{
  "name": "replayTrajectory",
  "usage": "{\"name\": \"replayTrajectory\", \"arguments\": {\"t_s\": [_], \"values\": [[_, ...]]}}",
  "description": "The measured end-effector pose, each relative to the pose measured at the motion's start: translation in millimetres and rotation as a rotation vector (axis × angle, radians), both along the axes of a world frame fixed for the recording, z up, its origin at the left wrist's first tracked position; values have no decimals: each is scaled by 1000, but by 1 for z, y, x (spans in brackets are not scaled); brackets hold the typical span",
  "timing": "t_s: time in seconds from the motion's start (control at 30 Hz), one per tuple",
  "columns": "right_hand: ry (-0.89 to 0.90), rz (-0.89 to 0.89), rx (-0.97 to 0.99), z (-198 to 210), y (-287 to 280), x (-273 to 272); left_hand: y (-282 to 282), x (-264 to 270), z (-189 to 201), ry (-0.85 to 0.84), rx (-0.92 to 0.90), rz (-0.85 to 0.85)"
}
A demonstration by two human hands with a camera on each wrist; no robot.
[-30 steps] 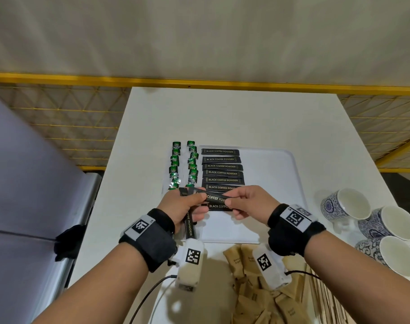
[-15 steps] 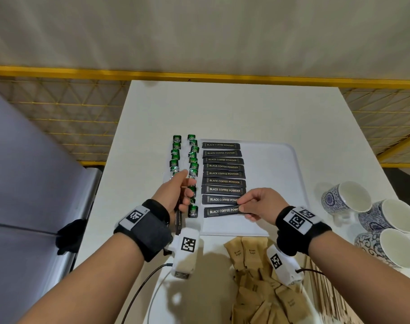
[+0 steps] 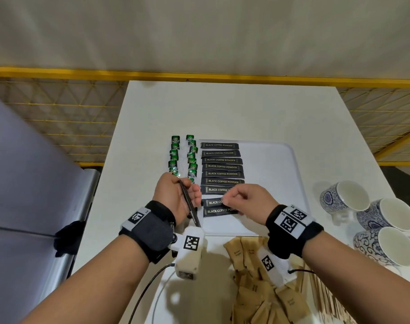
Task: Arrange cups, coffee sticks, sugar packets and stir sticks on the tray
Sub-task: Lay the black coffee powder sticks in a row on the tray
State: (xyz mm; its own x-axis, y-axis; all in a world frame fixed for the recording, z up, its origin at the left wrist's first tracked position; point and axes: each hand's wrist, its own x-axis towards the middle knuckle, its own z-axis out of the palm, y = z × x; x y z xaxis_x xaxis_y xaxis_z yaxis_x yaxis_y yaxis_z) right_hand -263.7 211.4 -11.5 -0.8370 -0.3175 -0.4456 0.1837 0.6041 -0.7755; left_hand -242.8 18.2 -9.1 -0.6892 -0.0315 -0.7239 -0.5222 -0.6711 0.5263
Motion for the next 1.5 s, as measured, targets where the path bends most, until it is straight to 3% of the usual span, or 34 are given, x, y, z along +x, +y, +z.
{"name": "replayTrajectory", "arguments": {"t_s": [0.13, 0.27, 0.43, 0.53, 0.63, 0.77, 0.87, 1.03, 1.17, 1.5], "values": [[-250, 92, -140, 6, -23, 12, 5, 0, 2, 72, 102, 74], [-318, 132, -197, 7, -30, 17, 8, 2, 7, 133, 120, 64], [-234, 42, -194, 7, -15, 10, 5, 5, 3, 144, -116, -117], [13, -50, -126, 3, -1, 6, 3, 10, 1, 78, -270, -270], [219, 8, 5, 4, 9, 8, 1, 16, 1, 22, -222, -363], [99, -71, -116, 2, 15, 12, 3, 20, 2, 63, -255, -369], [49, -56, -104, 0, 21, 13, 5, 24, 1, 73, -325, -401], [-5, -2, 59, -5, 41, 17, 8, 28, -4, 79, -630, -396], [-54, 75, 175, -12, 44, 20, 12, 30, -4, 107, -734, -474], [110, -75, 217, -20, 44, 8, 40, 23, -5, 235, -1161, -796]]}}
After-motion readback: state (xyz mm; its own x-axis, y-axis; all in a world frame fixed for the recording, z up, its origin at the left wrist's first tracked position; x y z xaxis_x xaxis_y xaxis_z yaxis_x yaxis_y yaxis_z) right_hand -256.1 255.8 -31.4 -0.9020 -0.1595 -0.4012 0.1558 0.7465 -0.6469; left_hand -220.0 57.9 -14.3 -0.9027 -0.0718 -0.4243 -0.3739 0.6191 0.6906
